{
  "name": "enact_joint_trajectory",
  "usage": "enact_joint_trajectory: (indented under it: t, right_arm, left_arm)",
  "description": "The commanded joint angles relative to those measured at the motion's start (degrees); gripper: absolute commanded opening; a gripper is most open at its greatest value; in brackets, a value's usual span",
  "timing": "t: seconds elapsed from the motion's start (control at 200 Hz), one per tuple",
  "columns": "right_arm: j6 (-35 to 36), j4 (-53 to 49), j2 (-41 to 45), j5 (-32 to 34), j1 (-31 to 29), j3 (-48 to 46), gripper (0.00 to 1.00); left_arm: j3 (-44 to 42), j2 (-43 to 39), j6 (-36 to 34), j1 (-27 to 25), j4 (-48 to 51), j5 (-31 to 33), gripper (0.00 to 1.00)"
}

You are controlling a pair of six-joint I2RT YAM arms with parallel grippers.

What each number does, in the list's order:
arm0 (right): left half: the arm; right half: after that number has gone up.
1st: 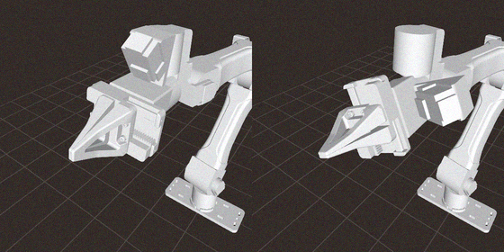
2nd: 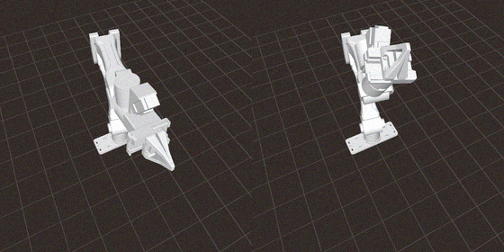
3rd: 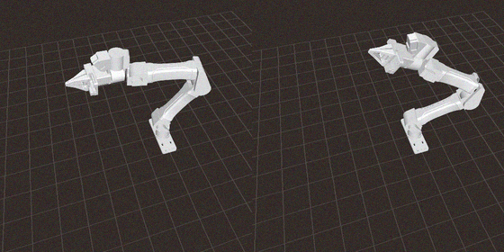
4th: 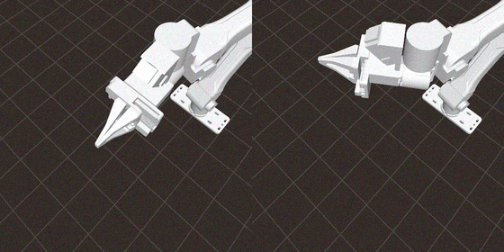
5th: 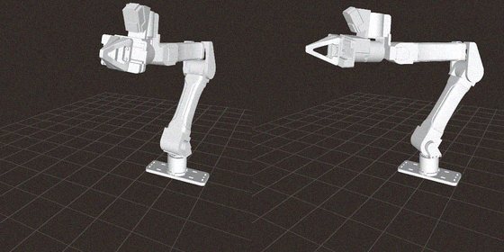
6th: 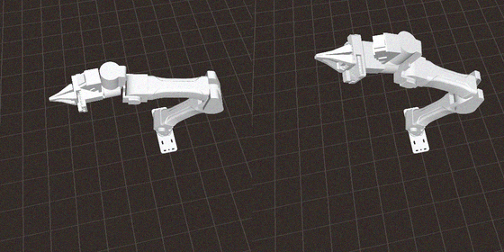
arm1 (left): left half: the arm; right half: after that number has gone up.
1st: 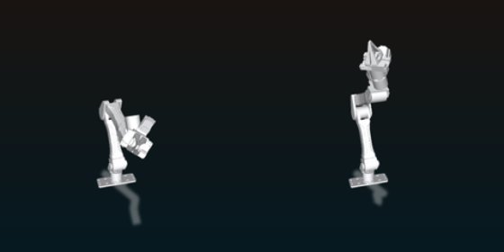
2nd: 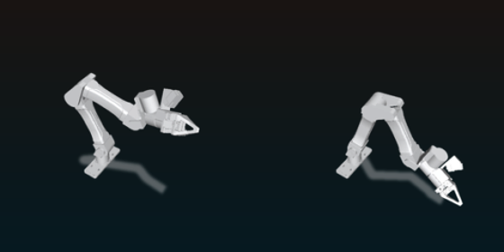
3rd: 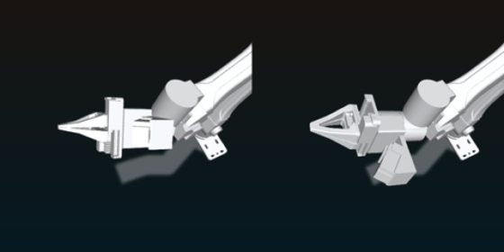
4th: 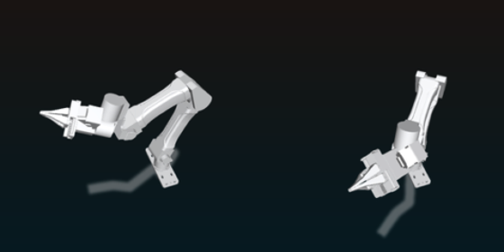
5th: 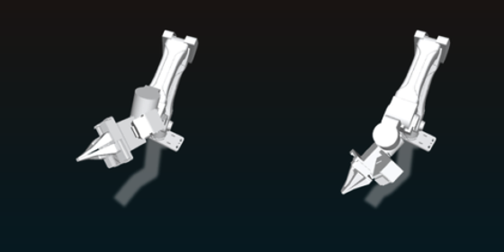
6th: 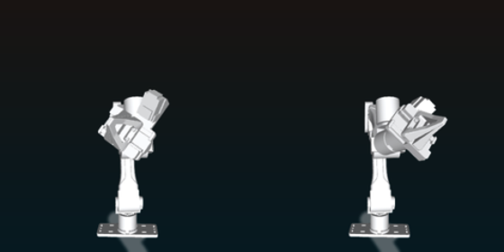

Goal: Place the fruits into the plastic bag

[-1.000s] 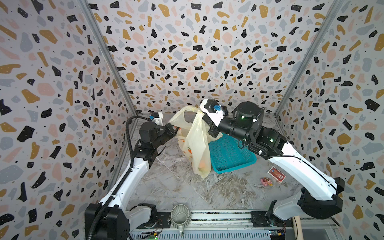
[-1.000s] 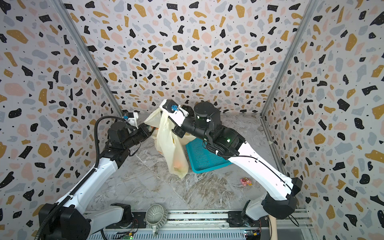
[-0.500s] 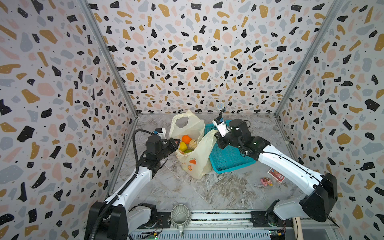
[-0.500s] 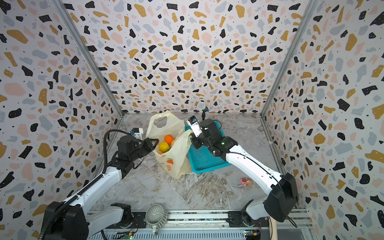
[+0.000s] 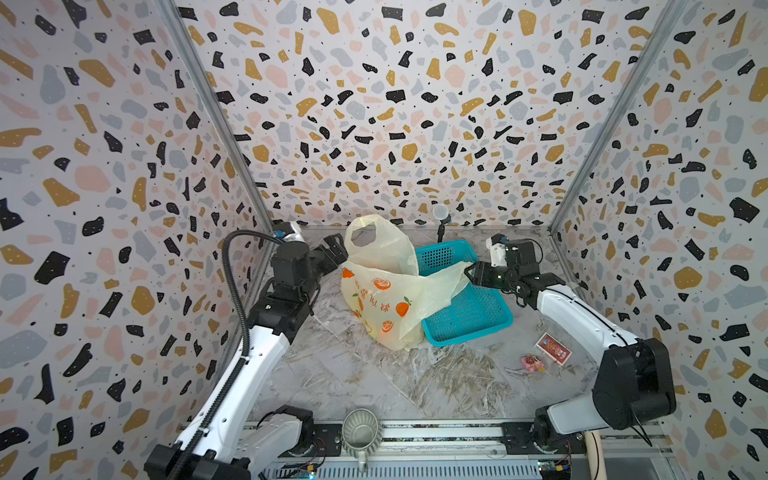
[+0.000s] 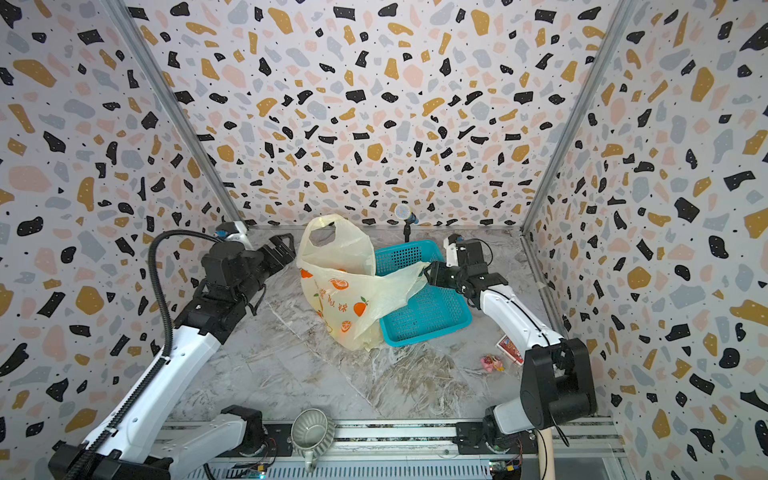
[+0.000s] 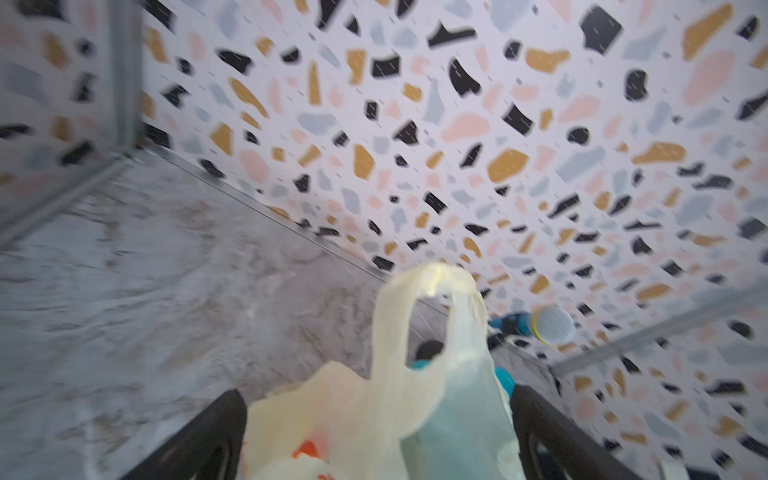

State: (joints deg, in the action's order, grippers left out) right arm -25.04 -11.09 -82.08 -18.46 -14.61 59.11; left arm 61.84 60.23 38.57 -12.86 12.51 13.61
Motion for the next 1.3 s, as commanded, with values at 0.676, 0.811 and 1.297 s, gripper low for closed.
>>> enact_joint_trajectory:
  t: [0.676,0.811,1.297]
  right_arm:
    - [2.3,39.58,32.18,53.72,1.28,-38.51,0.99]
    - [10.35,49.47,20.26,62.71,0.57,-40.14,0.99]
    - [28.49,87.73,-1.5,44.98,0.87,-48.59,0.99]
  left_arm:
    - [-25.35,9.33,-6.78,9.14,-15.51,43.85,0.99]
    - [-30.5,9.4,-10.64,8.08,-22.62,41.91,0.99]
    - [-37.94,19.0,-22.53,7.2,-49.54,27.35,1.0]
